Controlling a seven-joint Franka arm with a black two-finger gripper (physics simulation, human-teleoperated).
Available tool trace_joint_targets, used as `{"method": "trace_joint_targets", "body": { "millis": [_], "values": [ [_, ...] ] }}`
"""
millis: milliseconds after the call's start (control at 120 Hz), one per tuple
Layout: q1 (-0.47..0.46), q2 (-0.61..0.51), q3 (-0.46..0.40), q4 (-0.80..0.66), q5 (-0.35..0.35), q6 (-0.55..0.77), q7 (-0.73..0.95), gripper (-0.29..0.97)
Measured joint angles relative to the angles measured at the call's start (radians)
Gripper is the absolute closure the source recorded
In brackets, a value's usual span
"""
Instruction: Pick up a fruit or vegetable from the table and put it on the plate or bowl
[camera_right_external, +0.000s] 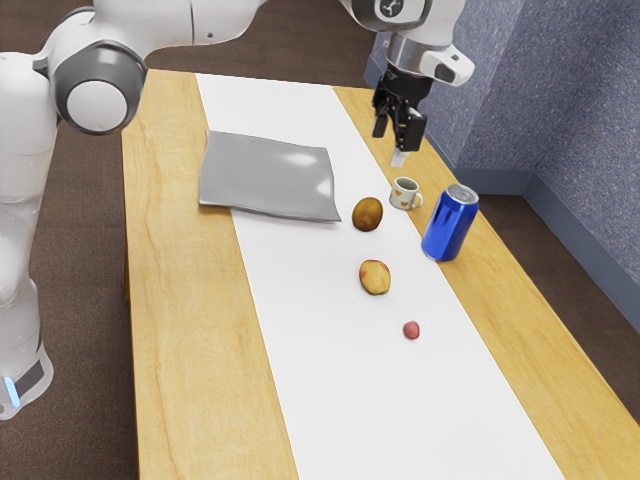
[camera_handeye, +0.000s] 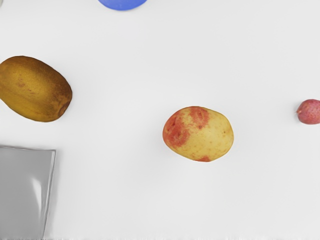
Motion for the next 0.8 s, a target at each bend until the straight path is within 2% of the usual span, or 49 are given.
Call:
{"method": "trace_joint_targets", "body": {
  "millis": [450,625,800],
  "values": [
    [0.009,-0.002,0.005,0.003,0.005,-0.025,0.018,0.00],
    [0.001,-0.005,-0.001,0.003,0.009,-0.068,0.158,0.00],
    [-0.001,-0.002,-0.009,0.000,0.016,-0.080,0.373,0.00]
  ]
}}
